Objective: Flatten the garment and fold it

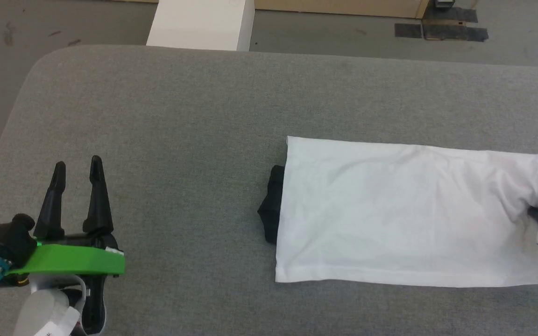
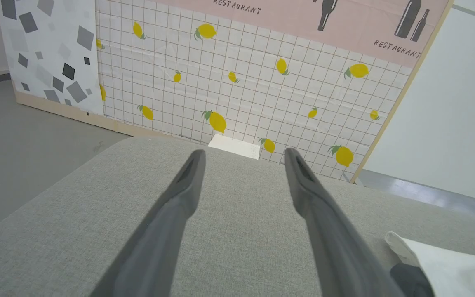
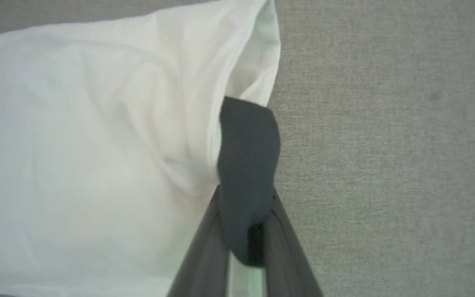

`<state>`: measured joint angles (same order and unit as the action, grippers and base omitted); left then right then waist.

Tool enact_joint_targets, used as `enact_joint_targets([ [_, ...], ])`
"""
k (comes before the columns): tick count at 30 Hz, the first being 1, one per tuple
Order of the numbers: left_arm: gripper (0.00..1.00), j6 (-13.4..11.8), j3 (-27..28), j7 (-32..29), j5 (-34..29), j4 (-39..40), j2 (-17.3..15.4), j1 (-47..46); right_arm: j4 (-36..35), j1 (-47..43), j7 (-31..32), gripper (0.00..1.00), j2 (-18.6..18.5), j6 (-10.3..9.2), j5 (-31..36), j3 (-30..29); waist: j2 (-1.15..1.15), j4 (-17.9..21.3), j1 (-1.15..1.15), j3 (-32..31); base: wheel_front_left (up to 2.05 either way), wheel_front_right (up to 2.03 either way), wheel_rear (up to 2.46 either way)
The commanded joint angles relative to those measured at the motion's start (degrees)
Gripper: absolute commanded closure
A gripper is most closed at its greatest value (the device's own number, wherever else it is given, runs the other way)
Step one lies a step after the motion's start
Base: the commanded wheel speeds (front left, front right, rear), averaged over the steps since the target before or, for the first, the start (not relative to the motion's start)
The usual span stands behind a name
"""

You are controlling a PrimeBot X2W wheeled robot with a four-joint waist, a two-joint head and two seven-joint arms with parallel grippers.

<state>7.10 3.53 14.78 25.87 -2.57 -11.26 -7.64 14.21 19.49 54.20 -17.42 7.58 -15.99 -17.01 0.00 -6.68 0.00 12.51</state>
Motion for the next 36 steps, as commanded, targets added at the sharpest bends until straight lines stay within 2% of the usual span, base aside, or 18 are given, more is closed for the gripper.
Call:
enact_joint_targets([
  [1, 0.0, 0.38, 0.12, 0.22, 0.01, -0.01, -0.3, 0.9, -1.87, -0.38, 1.22, 1.0, -0.15, -0.09, 0.51, 1.95, 0.0, 0.29, 0.0, -0.44, 0.0, 0.0, 0.0],
  [10, 0.0, 0.38, -0.53, 0.22, 0.03, -0.21, 0.1, 1.44, -14.1, 0.16, 7.6, 1.0, -1.39, -0.09, -5.02, 13.82, 0.0, 0.95, 0.0, -2.29, 0.0, 0.0, 0.0],
  [16, 0.0, 0.38, -1.25, 0.22, 0.14, -0.46, 0.3, 1.5, -15.27, 2.7, 7.96, 1.0, 0.48, -0.09, -7.94, 22.66, 0.0, 0.17, 0.0, -2.94, 0.0, 0.0, 0.0],
  [21, 0.0, 0.38, -1.57, 0.22, 0.35, -0.65, 0.28, 1.65, -12.58, 4.88, 7.0, 1.0, 3.7, -0.09, -9.67, 29.4, 0.0, -1.29, 0.0, -2.9, 0.0, 0.0, 0.0],
  [26, 0.0, 0.38, -1.92, 0.22, 0.57, -0.98, 0.37, 1.79, -7.0, 7.87, 3.34, 1.0, 7.08, -0.09, -10.67, 34.11, 0.0, -3.0, 0.0, -2.57, 0.0, 0.0, 0.0],
  [36, 0.0, 0.38, -2.52, 0.22, 1.14, -1.13, 0.74, 1.13, 6.86, 12.88, -4.87, 1.0, 12.55, -0.09, -7.98, 36.62, 0.0, -5.41, 0.0, -0.69, 0.0, 0.0, 0.0],
])
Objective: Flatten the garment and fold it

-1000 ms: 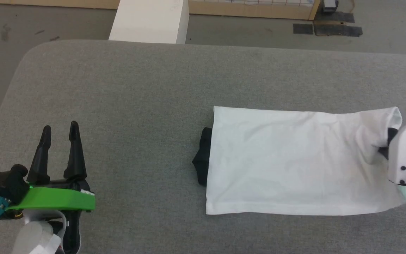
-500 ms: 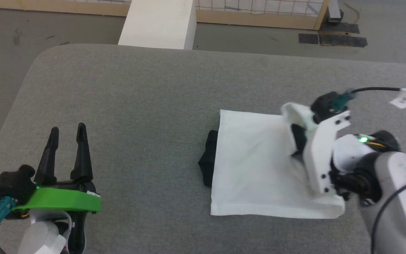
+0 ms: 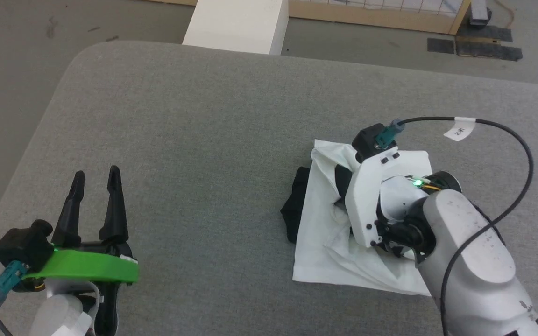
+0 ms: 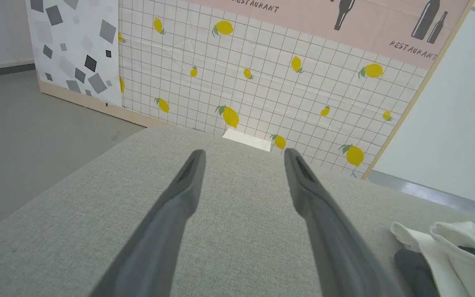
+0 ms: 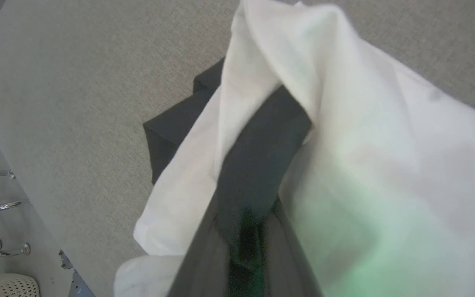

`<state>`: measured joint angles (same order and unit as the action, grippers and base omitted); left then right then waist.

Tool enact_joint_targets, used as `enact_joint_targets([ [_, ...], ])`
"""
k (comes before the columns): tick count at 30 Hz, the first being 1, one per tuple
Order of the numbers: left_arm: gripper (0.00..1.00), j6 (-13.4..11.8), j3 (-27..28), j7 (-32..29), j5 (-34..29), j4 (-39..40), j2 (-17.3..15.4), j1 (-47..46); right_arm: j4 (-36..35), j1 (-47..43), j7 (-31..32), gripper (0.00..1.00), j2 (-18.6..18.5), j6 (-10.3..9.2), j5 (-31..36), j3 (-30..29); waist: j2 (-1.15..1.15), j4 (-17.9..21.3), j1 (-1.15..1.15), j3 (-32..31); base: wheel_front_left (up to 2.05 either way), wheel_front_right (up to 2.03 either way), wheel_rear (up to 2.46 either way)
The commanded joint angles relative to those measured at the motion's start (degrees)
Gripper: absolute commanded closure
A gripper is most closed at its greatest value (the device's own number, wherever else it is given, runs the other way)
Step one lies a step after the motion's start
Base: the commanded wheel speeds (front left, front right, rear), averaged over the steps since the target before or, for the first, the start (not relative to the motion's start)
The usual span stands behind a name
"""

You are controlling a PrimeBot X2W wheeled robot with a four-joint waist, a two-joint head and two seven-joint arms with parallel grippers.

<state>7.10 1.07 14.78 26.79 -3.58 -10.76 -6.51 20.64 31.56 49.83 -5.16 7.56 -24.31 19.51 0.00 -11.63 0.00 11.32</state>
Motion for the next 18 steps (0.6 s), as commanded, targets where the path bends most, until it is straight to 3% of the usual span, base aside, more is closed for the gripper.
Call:
enact_joint_targets([
  [1, 0.0, 0.38, -0.1, 0.22, 0.26, -0.15, 0.27, -0.09, 1.7, 1.11, -1.13, 1.0, 0.59, -0.08, 0.77, 0.12, 0.0, -0.57, 0.0, 0.66, 0.0, 0.0, 0.0],
  [8, 0.0, 0.38, -0.68, 0.22, 0.56, -0.82, 0.39, -0.54, 10.69, 2.53, -6.87, 1.0, 2.15, -0.08, 2.15, 0.76, 0.0, -0.93, 0.0, 1.24, 0.0, 0.0, 0.0],
  [11, 0.0, 0.38, -1.31, 0.22, 0.69, -1.2, 0.45, -0.67, 12.76, 3.16, -9.55, 1.0, 2.24, -0.08, -0.12, 3.23, 0.0, -0.93, 0.0, 1.06, 0.0, 0.0, 0.0],
  [12, 0.0, 0.38, -1.52, 0.22, 0.78, -1.39, 0.4, -0.73, 12.98, 3.34, -10.19, 0.2, 2.25, -0.08, -1.41, 4.29, 0.0, -0.9, 0.0, 0.95, 0.0, 0.0, 0.0],
  [13, 0.0, 0.38, -1.64, 0.22, 0.86, -1.61, 0.31, -0.77, 13.08, 3.69, -11.21, 0.0, 2.25, -0.08, -3.0, 5.3, 0.0, -0.81, 0.0, 0.76, 0.0, 0.0, 0.0],
  [18, 0.0, 0.38, -1.78, 0.22, 0.57, -2.2, -0.3, -0.18, 10.88, 5.73, -14.67, 0.0, 2.27, -0.08, -10.49, 11.51, 0.0, 0.39, 0.0, -0.87, 0.0, 0.0, 0.0],
])
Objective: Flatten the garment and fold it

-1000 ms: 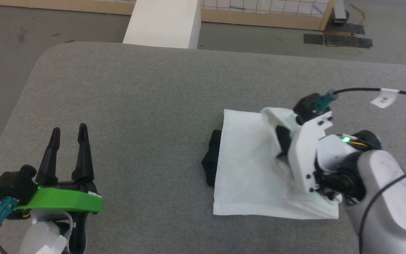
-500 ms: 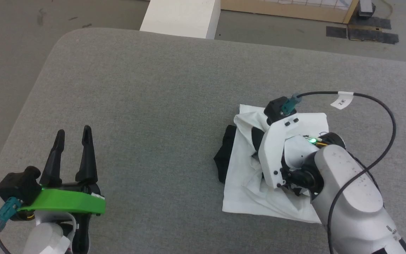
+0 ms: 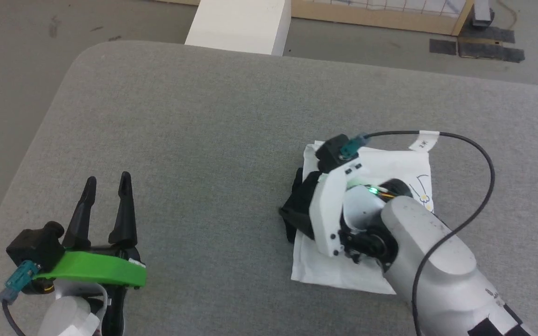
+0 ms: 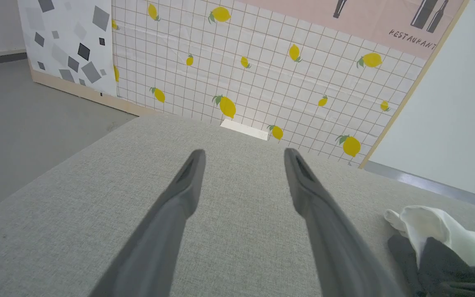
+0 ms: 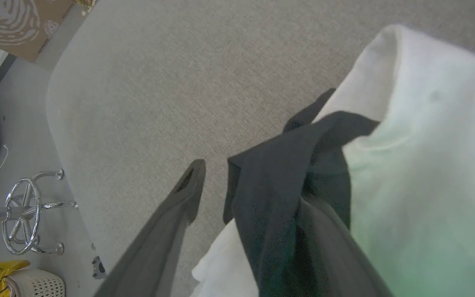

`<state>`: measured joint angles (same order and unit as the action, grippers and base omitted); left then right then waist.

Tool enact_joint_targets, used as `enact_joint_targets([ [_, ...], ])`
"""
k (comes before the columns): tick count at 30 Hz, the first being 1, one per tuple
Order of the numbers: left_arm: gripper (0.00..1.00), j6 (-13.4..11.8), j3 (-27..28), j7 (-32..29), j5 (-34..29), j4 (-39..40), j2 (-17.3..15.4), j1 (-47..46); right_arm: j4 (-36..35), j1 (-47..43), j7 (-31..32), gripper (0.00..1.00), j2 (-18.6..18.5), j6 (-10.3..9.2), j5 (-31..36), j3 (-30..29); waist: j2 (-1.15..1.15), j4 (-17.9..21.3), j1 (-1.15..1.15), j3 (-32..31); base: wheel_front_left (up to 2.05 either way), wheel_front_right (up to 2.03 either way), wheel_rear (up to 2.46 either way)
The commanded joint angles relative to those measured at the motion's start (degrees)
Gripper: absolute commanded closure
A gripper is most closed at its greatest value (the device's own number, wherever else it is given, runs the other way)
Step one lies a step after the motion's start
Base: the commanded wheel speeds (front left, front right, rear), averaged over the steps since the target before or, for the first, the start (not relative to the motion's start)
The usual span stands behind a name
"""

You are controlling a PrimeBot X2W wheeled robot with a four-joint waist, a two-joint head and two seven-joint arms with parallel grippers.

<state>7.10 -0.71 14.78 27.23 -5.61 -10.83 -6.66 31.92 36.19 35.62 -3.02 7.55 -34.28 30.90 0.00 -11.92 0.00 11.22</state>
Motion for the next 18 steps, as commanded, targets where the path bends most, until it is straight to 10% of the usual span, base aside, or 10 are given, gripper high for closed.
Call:
enact_joint_targets([
  [1, 0.0, 0.38, 0.06, 0.22, -0.02, -0.34, -0.41, 0.21, -1.37, 1.69, -1.48, 0.0, 0.12, -0.06, -2.0, 1.27, 0.0, 1.09, 0.0, -1.23, 0.0, 0.0, 0.0],
  [10, 0.0, 0.38, 0.74, 0.22, -0.64, -0.49, -0.97, 2.14, -5.31, 4.46, -7.31, 0.0, 0.13, -0.06, -2.17, 1.78, 0.0, 5.55, 0.0, -4.86, 0.0, 0.0, 0.0],
  [18, 0.0, 0.36, 1.37, 0.22, -0.81, 0.3, -0.73, 3.49, -14.07, -2.22, 0.2, 0.0, -1.98, -0.06, 0.45, -5.39, 0.0, 8.98, 0.0, -6.01, 0.0, 0.0, 0.0],
])
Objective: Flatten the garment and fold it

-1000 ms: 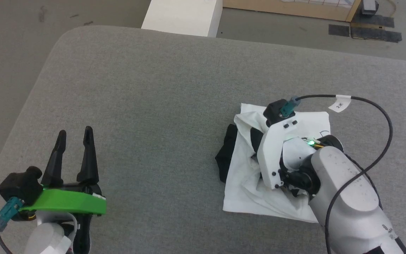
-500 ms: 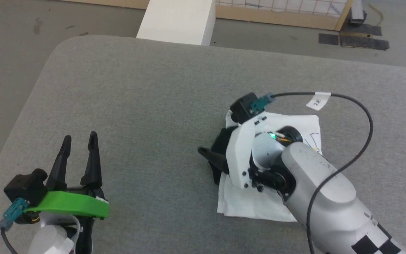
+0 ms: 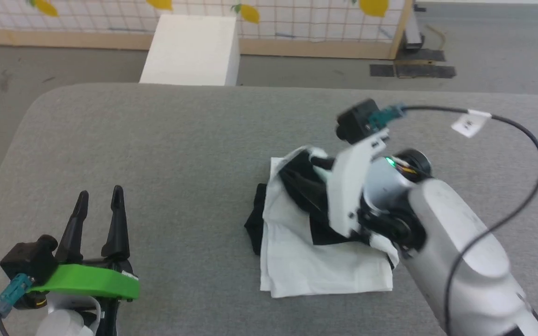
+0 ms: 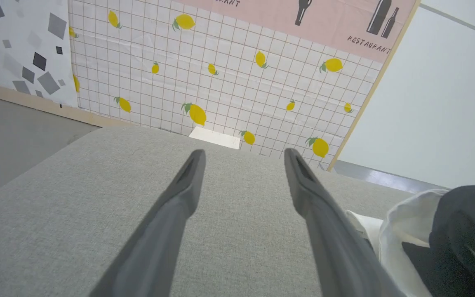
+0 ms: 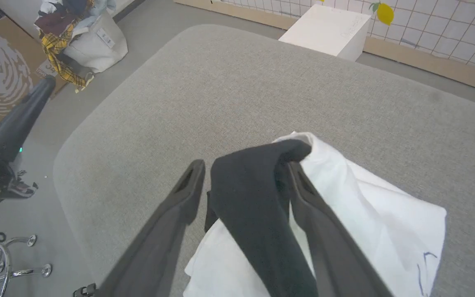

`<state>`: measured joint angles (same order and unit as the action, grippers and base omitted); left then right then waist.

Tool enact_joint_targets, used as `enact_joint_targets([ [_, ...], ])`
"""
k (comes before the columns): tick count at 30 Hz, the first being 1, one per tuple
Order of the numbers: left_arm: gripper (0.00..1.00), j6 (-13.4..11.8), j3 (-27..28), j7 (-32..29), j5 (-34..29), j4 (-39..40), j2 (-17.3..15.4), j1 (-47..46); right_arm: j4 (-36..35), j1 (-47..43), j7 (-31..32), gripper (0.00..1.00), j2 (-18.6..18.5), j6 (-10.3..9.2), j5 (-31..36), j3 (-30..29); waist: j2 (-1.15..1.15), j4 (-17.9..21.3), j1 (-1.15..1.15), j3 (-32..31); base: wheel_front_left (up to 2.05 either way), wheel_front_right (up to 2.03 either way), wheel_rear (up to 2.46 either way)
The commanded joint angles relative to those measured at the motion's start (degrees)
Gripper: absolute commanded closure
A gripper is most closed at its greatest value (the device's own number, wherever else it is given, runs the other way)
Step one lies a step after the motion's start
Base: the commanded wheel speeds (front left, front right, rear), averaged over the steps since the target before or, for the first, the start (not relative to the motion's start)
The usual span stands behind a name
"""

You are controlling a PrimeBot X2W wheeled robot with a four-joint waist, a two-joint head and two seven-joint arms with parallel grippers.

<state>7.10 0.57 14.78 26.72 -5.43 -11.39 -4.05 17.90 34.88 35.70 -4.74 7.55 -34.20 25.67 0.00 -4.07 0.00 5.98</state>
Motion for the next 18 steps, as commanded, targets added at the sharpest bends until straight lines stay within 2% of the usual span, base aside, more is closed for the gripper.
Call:
enact_joint_targets([
  [1, 0.0, 0.36, 0.17, 0.22, -0.35, 0.23, -0.18, 1.02, -2.36, -2.51, 2.12, 0.0, -0.92, -0.06, 0.15, -0.68, 0.0, 1.4, 0.0, -0.82, 0.0, 0.0, 0.0],
  [6, 0.0, 0.36, 0.28, 0.22, -0.15, 0.27, -0.07, 1.34, -13.99, -9.78, 7.94, 0.0, -2.38, -0.06, -0.99, -4.44, 0.0, 1.98, 0.0, -0.66, 0.0, 0.0, 0.0],
  [10, 0.0, 0.36, 0.22, 0.22, -0.08, 0.15, -0.1, 1.2, -21.2, -14.29, 9.01, 0.0, -2.08, -0.06, 2.21, -10.67, 0.0, 2.01, 0.0, -0.35, 0.0, 0.0, 0.0],
  [13, 0.0, 0.36, 0.17, 0.22, -0.11, 0.21, -0.11, 1.07, -22.61, -15.69, 9.62, 0.0, -1.9, -0.06, 7.19, -14.94, 0.0, 1.93, 0.0, 0.04, 0.0, 0.0, 0.0],
  [18, 0.0, 0.36, -0.12, 0.22, -0.07, 0.53, 0.05, 0.31, -19.74, -16.06, 11.13, 0.0, -0.26, -0.06, 15.57, -19.47, 0.0, 1.26, 0.0, 1.68, 0.0, 0.0, 0.0],
])
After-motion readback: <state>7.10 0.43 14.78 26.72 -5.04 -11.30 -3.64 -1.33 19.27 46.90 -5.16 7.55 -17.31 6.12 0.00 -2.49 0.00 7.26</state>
